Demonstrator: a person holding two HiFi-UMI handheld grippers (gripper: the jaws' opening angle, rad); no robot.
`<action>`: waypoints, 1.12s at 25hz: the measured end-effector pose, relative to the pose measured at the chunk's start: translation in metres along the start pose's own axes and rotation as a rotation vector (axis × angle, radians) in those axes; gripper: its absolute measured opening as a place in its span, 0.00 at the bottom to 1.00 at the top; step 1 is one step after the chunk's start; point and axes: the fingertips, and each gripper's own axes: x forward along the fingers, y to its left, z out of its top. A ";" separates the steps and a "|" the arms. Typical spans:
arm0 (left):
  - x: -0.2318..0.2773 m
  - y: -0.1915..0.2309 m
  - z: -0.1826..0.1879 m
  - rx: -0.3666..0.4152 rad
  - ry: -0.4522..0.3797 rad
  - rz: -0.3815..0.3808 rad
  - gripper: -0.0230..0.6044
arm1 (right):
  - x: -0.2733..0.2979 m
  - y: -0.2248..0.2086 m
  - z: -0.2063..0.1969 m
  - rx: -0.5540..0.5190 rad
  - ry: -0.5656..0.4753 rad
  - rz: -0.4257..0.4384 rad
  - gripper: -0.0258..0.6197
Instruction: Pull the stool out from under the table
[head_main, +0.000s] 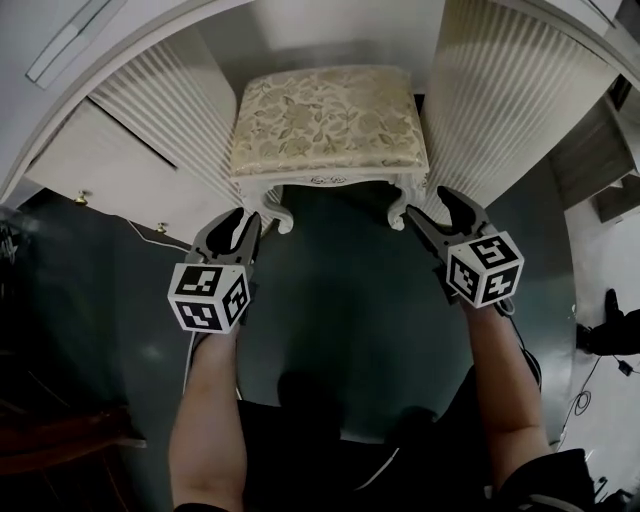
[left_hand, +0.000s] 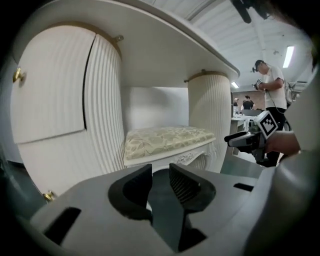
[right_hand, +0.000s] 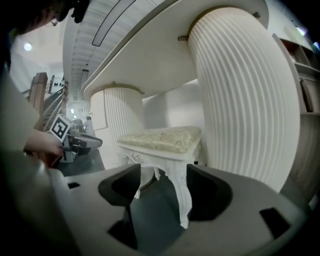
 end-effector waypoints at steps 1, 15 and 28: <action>0.006 0.004 -0.003 -0.019 0.009 0.004 0.24 | 0.002 -0.002 -0.002 -0.001 0.004 -0.001 0.50; 0.076 0.067 -0.049 -0.119 0.115 0.027 0.46 | 0.045 -0.019 -0.025 0.024 0.062 -0.068 0.54; 0.093 0.057 -0.057 -0.061 0.139 -0.034 0.52 | 0.062 -0.039 -0.033 0.110 0.040 -0.095 0.49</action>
